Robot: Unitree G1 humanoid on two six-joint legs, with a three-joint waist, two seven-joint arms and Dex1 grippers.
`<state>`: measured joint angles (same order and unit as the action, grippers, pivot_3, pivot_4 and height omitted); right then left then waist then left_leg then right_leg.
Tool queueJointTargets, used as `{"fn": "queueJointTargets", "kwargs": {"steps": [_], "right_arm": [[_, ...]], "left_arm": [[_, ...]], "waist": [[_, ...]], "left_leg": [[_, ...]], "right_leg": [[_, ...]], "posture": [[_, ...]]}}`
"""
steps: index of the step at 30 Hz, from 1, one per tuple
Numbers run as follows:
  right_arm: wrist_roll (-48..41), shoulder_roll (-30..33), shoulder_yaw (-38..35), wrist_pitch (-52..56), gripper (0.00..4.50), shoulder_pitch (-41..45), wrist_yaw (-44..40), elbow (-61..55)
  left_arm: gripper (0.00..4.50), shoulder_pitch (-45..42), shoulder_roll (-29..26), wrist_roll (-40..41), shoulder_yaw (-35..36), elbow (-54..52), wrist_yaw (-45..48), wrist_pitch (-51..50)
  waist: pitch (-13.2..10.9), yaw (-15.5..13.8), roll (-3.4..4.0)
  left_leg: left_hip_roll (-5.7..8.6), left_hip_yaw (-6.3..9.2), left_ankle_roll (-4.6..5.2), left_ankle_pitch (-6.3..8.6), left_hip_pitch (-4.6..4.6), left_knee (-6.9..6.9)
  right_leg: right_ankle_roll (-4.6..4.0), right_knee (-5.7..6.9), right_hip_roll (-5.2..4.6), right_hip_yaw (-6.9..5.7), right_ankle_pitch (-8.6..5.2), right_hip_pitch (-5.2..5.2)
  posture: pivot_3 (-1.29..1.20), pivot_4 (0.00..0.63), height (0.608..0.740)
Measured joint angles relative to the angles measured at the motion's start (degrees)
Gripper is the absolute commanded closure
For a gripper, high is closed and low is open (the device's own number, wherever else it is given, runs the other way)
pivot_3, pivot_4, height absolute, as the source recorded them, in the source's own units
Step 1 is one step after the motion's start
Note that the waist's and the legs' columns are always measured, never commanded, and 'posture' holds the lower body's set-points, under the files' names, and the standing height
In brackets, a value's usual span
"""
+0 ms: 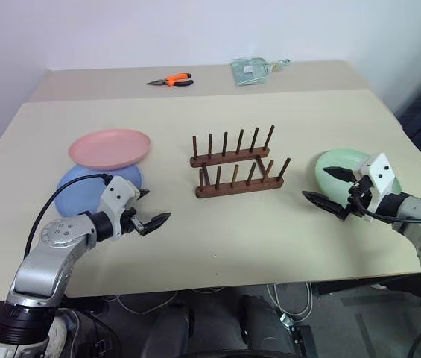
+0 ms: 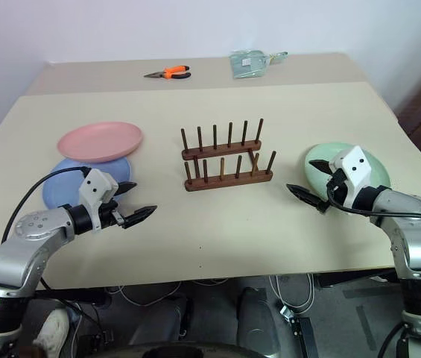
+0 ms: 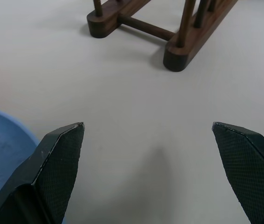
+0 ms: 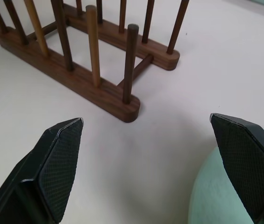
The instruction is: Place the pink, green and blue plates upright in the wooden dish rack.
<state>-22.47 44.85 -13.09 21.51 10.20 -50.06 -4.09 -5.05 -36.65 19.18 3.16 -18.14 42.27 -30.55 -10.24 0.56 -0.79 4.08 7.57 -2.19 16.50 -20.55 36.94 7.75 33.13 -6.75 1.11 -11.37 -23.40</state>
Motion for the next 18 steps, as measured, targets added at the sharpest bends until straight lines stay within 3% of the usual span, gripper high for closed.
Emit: {"fn": "queueJointTargets", "kwargs": {"steps": [11, 18], "right_arm": [[0.11, 0.30, 1.44, 2.24, 0.05, 1.09, -0.78, -1.08], [-1.12, -0.81, 3.68, 6.63, 0.05, -4.62, 0.42, -13.36]], "left_arm": [[0.00, -3.97, 1.21, -1.29, -3.48, 4.17, 1.60, 2.37], [0.00, -18.23, 4.60, -6.21, -12.46, 20.22, 7.49, 7.08]], "waist": [[-0.01, -0.18, -0.01], [-0.01, -1.11, -0.03]], "left_leg": [[0.02, 0.01, 0.00, 0.00, -0.02, 0.01], [0.05, 0.01, 0.00, -0.01, -0.04, 0.06]], "right_leg": [[-0.01, 0.00, 0.00, -0.01, 0.00, 0.00], [0.02, 0.01, 0.01, -0.04, 0.01, 0.01]], "posture": [[0.00, 0.150, 0.740], [0.00, 0.150, 0.740]]}}
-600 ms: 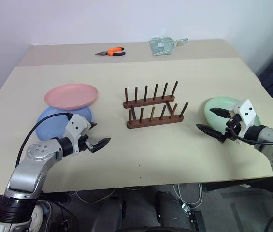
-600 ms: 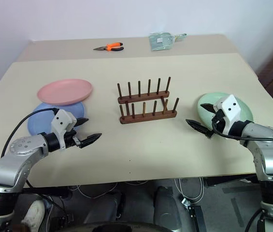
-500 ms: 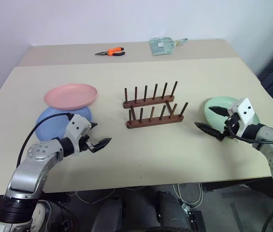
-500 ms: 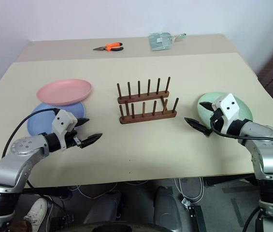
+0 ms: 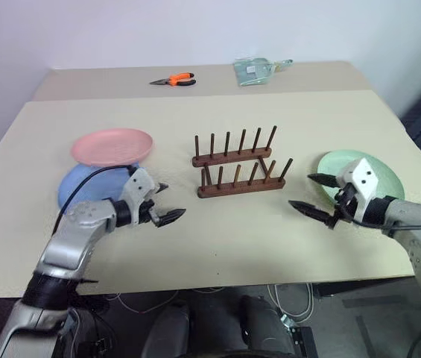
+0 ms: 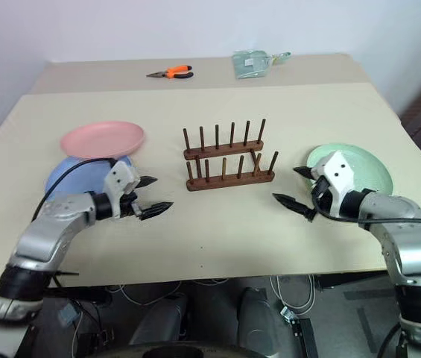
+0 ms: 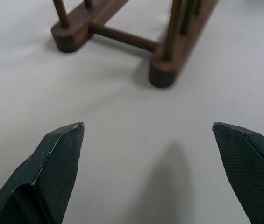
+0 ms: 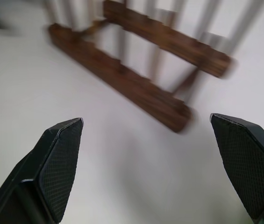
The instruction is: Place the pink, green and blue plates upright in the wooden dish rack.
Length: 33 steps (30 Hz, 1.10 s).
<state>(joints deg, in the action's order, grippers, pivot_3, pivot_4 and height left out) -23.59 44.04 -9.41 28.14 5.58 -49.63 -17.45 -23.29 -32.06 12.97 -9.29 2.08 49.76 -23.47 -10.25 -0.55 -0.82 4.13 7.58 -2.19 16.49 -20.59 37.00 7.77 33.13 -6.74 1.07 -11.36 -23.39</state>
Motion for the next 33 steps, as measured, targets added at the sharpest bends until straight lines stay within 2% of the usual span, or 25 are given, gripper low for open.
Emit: {"fn": "queueJointTargets", "kwargs": {"steps": [8, 11, 16, 17, 18, 26, 30, 33], "right_arm": [[-0.36, -3.69, 0.23, 2.91, 0.05, -6.74, 6.30, -10.31], [-0.46, -3.80, -0.59, 4.05, 0.00, -9.25, 8.13, -13.88], [-0.38, -3.39, -2.15, 4.83, 0.00, -12.28, 9.28, -15.55], [-0.42, -3.06, -2.76, 5.07, 0.00, -12.50, 9.28, -15.69], [-0.45, -2.32, -4.00, 5.35, 0.00, -13.02, 9.28, -15.97], [-1.56, 1.69, -11.53, 6.07, 0.00, -16.20, 6.46, -15.69], [-1.31, 2.18, -11.82, 5.39, 0.00, -17.58, 4.64, -13.34], [-0.90, 2.34, -11.11, 4.50, 0.86, -17.99, 3.16, -11.52]], "left_arm": [[0.00, -12.15, 8.36, -4.30, -5.75, 20.44, 6.36, 9.17], [0.83, -15.43, 11.57, -6.20, -6.16, 27.10, 6.59, 12.98], [3.35, -16.46, 13.51, -7.28, -6.19, 30.21, 8.91, 16.87], [3.68, -15.79, 13.73, -7.28, -6.15, 29.28, 9.44, 17.58], [3.70, -15.25, 13.11, -7.27, -6.44, 28.13, 11.36, 18.05], [3.70, -12.07, 9.98, -7.37, -8.57, 21.93, 19.04, 18.95], [1.80, -11.82, 9.67, -7.83, -8.49, 22.60, 18.45, 19.10], [0.31, -11.87, 8.72, -8.30, -8.30, 22.87, 16.36, 19.74]], "waist": [[0.00, -0.48, -0.03], [0.03, -0.49, -0.07], [0.04, -0.28, -0.09], [0.04, -0.25, -0.09], [0.04, -0.25, -0.09], [0.04, -0.31, -0.09], [0.03, -0.26, -0.09], [0.03, -0.13, -0.09]], "left_leg": [[0.02, 0.06, 0.00, 0.00, -0.06, 0.02], [0.03, 0.06, 0.00, 0.00, -0.02, 0.06], [0.02, 0.06, 0.01, 0.01, -0.01, 0.01], [0.02, 0.05, 0.03, 0.02, 0.00, 0.01], [0.02, 0.05, 0.03, 0.02, 0.00, 0.00], [0.01, 0.06, 0.04, 0.03, 0.00, 0.01], [0.01, 0.05, 0.05, 0.03, 0.01, 0.01], [-0.01, 0.04, 0.05, 0.03, 0.09, 0.01]], "right_leg": [[0.16, -0.03, -0.01, -0.04, 0.09, -0.02], [0.19, -0.04, -0.03, -0.05, 0.07, 0.07], [0.25, -0.04, -0.03, -0.05, 0.04, 0.06], [0.27, -0.03, -0.05, -0.04, 0.03, 0.06], [0.27, -0.04, -0.05, -0.04, 0.02, 0.06], [0.12, -0.04, -0.05, -0.05, -0.07, 0.09], [0.12, -0.02, -0.05, -0.05, -0.07, 0.08], [0.12, -0.01, -0.04, -0.04, -0.07, 0.11]], "posture": [[0.00, 0.150, 0.740], [0.00, 0.150, 0.740], [0.00, 0.150, 0.740], [0.00, 0.150, 0.740], [0.00, 0.150, 0.740], [0.00, 0.150, 0.740], [0.00, 0.150, 0.740], [0.00, 0.150, 0.740]]}}
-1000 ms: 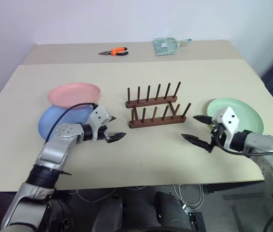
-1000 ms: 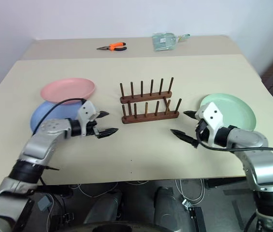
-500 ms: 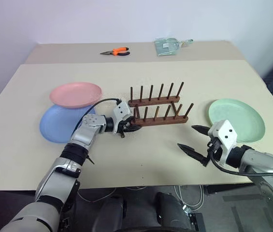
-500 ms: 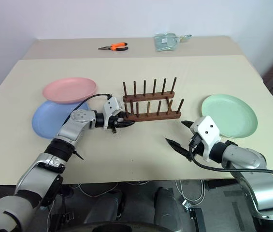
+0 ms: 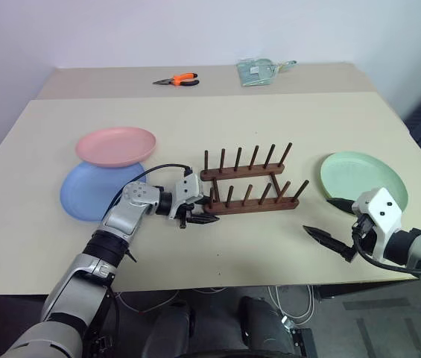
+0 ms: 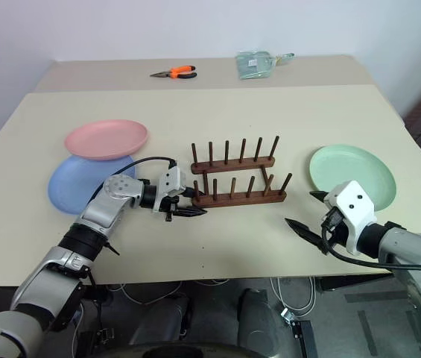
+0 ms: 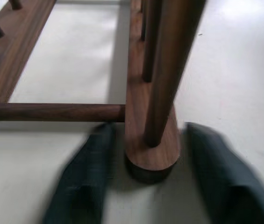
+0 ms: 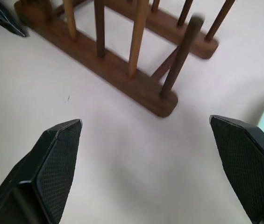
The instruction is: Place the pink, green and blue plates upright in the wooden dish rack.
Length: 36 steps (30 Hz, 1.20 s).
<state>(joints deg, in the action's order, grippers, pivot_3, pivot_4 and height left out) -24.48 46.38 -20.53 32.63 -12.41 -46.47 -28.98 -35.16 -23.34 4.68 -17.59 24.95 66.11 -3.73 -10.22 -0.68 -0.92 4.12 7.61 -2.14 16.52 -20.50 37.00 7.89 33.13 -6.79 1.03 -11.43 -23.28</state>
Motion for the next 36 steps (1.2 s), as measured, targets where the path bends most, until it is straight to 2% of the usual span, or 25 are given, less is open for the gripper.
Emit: {"fn": "queueJointTargets", "kwargs": {"steps": [1, 3, 4, 7, 8, 9, 13, 16, 23, 29, 32, 36], "right_arm": [[0.24, 0.22, 0.33, -0.39, 1.39, -0.10, -0.43, 0.49], [1.22, 0.58, 1.35, -1.45, 2.45, -0.59, -1.38, 1.51], [1.66, 0.61, 1.99, -2.07, 2.90, -0.73, -1.63, 1.86], [2.84, 0.06, 3.88, -3.00, 4.47, -1.80, -1.42, 2.10], [3.23, -0.44, 4.94, -3.21, 4.50, -1.77, -1.08, 1.98], [3.65, -0.71, 6.11, -3.31, 4.50, -1.65, -0.67, 1.97], [7.93, -2.97, 12.34, -5.82, 4.50, 0.84, 2.34, 3.18], [13.74, -5.61, 17.23, -8.22, 4.50, 6.61, 6.62, 8.95], [22.46, -12.08, 23.52, -12.33, 4.50, 20.25, 15.29, 21.97], [24.73, -13.24, 24.09, -15.03, 4.50, 24.99, 17.43, 28.59], [24.10, -13.34, 23.79, -15.46, 3.63, 25.11, 16.61, 28.96], [22.59, -13.07, 22.37, -14.28, 1.69, 23.52, 14.18, 26.13]], "left_arm": [[0.25, 0.19, -0.73, -0.12, 0.34, -0.64, -0.85, -0.71], [0.53, 2.80, -4.39, -0.03, 1.53, -6.12, -1.62, -4.09], [0.89, 5.14, -6.35, 0.68, 2.51, -9.91, -1.62, -6.65], [2.39, 13.22, -11.17, 4.99, 6.40, -22.34, -1.99, -17.02], [2.95, 15.72, -11.98, 6.50, 7.38, -26.41, -2.48, -20.66], [3.43, 17.45, -12.24, 7.43, 7.68, -29.20, -3.04, -23.17], [3.43, 21.14, -10.73, 7.47, 6.29, -36.71, -7.70, -27.32], [3.43, 21.07, -5.94, 4.26, 3.88, -37.33, -13.89, -26.62], [3.43, 15.10, 5.81, -1.74, 0.88, -29.53, -29.01, -26.03], [3.43, 12.45, 6.85, -1.79, 1.06, -25.05, -32.27, -24.23], [3.50, 12.38, 6.46, -1.77, 1.36, -24.28, -33.07, -23.41], [3.50, 12.03, 5.62, -1.76, 3.40, -22.82, -35.06, -22.87]], "waist": [[0.00, 0.07, 0.00], [0.01, 0.67, -0.02], [0.02, 1.18, -0.01], [0.02, 1.71, 0.02], [0.02, 1.55, 0.02], [0.02, 1.35, 0.03], [0.00, 0.24, 0.03], [0.00, -0.27, 0.02], [0.04, -0.17, -0.01], [0.09, -0.03, 0.01], [0.10, 0.06, 0.03], [0.15, 0.47, 0.05]], "left_leg": [[-0.01, 0.00, 0.00, 0.00, 0.02, 0.00], [-0.08, -0.01, 0.01, 0.02, 0.06, -0.11], [-0.09, -0.02, 0.02, 0.02, 0.09, -0.18], [-0.16, 0.03, 0.02, 0.02, 0.14, -0.43], [-0.17, 0.04, 0.02, 0.02, 0.13, -0.42], [-0.16, 0.03, 0.02, 0.02, 0.13, -0.42], [-0.12, 0.04, 0.00, 0.03, 0.00, -0.12], [-0.04, 0.06, -0.02, 0.04, -0.03, 0.05], [0.07, 0.12, -0.02, 0.00, 0.07, 0.07], [0.08, 0.13, -0.02, -0.01, 0.10, 0.04], [0.07, 0.13, -0.02, -0.01, 0.11, 0.04], [0.02, 0.14, -0.02, -0.01, 0.14, -0.03]], "right_leg": [[0.00, 0.02, 0.01, 0.00, 0.00, 0.00], [0.00, 0.03, 0.07, 0.00, 0.00, -0.02], [0.01, 0.03, 0.06, 0.00, -0.01, -0.03], [0.04, 0.03, 0.05, 0.08, -0.03, -0.14], [0.04, 0.03, 0.05, 0.08, -0.03, -0.14], [0.04, 0.02, 0.02, 0.08, -0.04, -0.13], [-0.01, -0.02, -0.03, 0.06, -0.07, -0.05], [-0.01, -0.11, -0.07, 0.07, -0.07, 0.12], [0.02, 0.00, -0.02, 0.04, -0.05, 0.20], [0.06, 0.07, 0.03, 0.03, -0.02, 0.17], [0.06, 0.08, 0.04, 0.04, -0.02, 0.17], [0.07, 0.12, 0.11, 0.03, -0.02, 0.15]], "posture": [[0.00, 0.150, 0.740], [0.00, 0.150, 0.740], [0.00, 0.150, 0.740], [0.00, 0.150, 0.740], [0.00, 0.150, 0.740], [0.00, 0.150, 0.740], [0.00, 0.150, 0.740], [0.00, 0.150, 0.740], [0.00, 0.150, 0.740], [0.00, 0.150, 0.740], [0.00, 0.150, 0.740], [0.00, 0.150, 0.740]]}}
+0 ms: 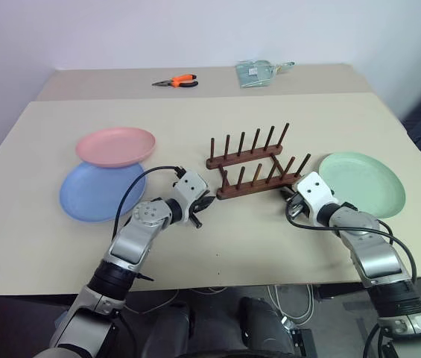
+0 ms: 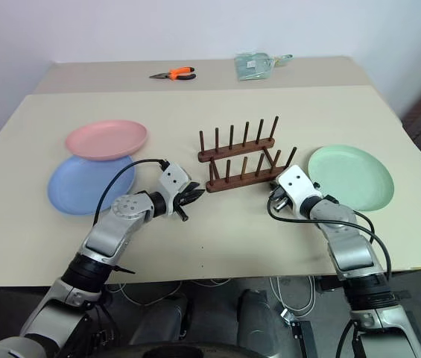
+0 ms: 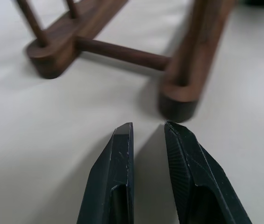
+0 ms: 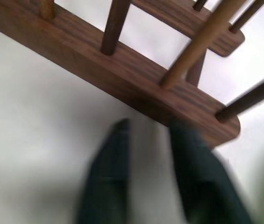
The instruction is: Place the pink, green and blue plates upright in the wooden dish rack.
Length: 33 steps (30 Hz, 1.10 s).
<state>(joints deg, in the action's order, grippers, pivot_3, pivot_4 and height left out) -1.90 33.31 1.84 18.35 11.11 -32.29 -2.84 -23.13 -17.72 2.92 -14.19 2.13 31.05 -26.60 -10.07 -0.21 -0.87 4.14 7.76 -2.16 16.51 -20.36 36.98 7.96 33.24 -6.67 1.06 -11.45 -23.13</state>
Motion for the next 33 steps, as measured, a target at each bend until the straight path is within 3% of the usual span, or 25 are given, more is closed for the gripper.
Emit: {"fn": "queueJointTargets", "kwargs": {"steps": [3, 5, 8, 13, 16, 21, 26, 33], "right_arm": [[0.01, 0.14, -0.08, -0.01, 0.23, -1.36, -0.42, -2.37], [0.17, 0.74, -0.09, 0.01, 0.11, -2.19, -0.81, -3.93], [-1.34, 3.13, -0.92, 0.93, 0.00, -4.58, -3.52, -7.06], [-8.16, 5.36, -4.29, 5.67, 0.00, -5.46, -9.34, -11.63], [-10.20, 6.21, -4.71, 6.39, 0.00, -4.82, -11.59, -13.83], [-10.12, 6.34, -4.63, 4.28, 0.00, -3.48, -12.95, -12.23], [-9.54, 6.58, -4.64, 0.55, 0.00, -3.45, -14.19, -8.65], [-8.02, 6.81, -4.41, -3.28, 0.00, -3.01, -14.64, -4.71]], "left_arm": [[3.50, -0.12, -0.87, 0.01, 1.35, 0.08, -0.86, -0.01], [3.50, 0.28, -2.20, 0.14, 1.94, -0.76, -0.84, -0.36], [2.62, 2.50, -3.81, 3.75, 8.37, -3.48, -0.89, -4.42], [0.14, -2.31, -2.90, 11.61, 24.46, -8.31, -7.89, -8.61], [0.06, -11.12, -2.78, 12.93, 34.06, -9.09, -17.41, -11.61], [0.06, -14.84, -2.30, 12.28, 39.20, -8.94, -29.11, -18.86], [0.06, -14.86, -0.54, 13.66, 44.26, -10.35, -35.19, -27.74], [0.06, -21.49, 13.67, 19.97, 64.61, -14.43, -49.25, -44.86]], "waist": [[0.01, 0.55, 0.01], [0.01, 0.96, 0.01], [-0.04, 1.12, 0.02], [-0.35, 0.26, -0.24], [-0.35, -0.33, -0.33], [-0.39, -0.45, -0.39], [-0.42, -0.48, -0.45], [-0.55, -0.47, -0.68]], "left_leg": [[0.00, 0.00, 0.00, 0.00, 0.00, -0.01], [0.00, 0.00, 0.00, 0.00, -0.02, -0.04], [-0.03, 0.01, 0.00, 0.00, -0.11, -0.10], [0.00, 0.16, -0.04, -0.02, -0.25, 0.05], [0.04, 0.10, -0.05, -0.01, -0.16, 0.03], [0.09, 0.07, -0.06, -0.01, -0.18, -0.04], [0.09, 0.08, -0.10, -0.02, -0.16, 0.00], [0.10, 0.11, -0.14, -0.03, -0.17, 0.00]], "right_leg": [[0.05, 0.01, 0.00, 0.00, 0.02, -0.01], [0.08, 0.01, 0.00, 0.00, 0.04, -0.05], [0.15, 0.01, 0.00, 0.01, 0.07, -0.21], [0.15, -0.01, -0.04, -0.05, 0.08, -0.16], [0.19, -0.09, -0.05, -0.07, 0.08, -0.06], [0.28, -0.09, -0.07, -0.07, 0.04, -0.11], [0.28, -0.04, -0.06, -0.07, 0.05, -0.07], [0.29, -0.04, -0.06, -0.12, 0.05, -0.07]], "posture": [[0.00, 0.150, 0.740], [0.00, 0.150, 0.740], [0.00, 0.150, 0.740], [0.00, 0.150, 0.740], [0.00, 0.150, 0.740], [0.00, 0.150, 0.740], [0.00, 0.150, 0.740], [0.00, 0.150, 0.740]]}}
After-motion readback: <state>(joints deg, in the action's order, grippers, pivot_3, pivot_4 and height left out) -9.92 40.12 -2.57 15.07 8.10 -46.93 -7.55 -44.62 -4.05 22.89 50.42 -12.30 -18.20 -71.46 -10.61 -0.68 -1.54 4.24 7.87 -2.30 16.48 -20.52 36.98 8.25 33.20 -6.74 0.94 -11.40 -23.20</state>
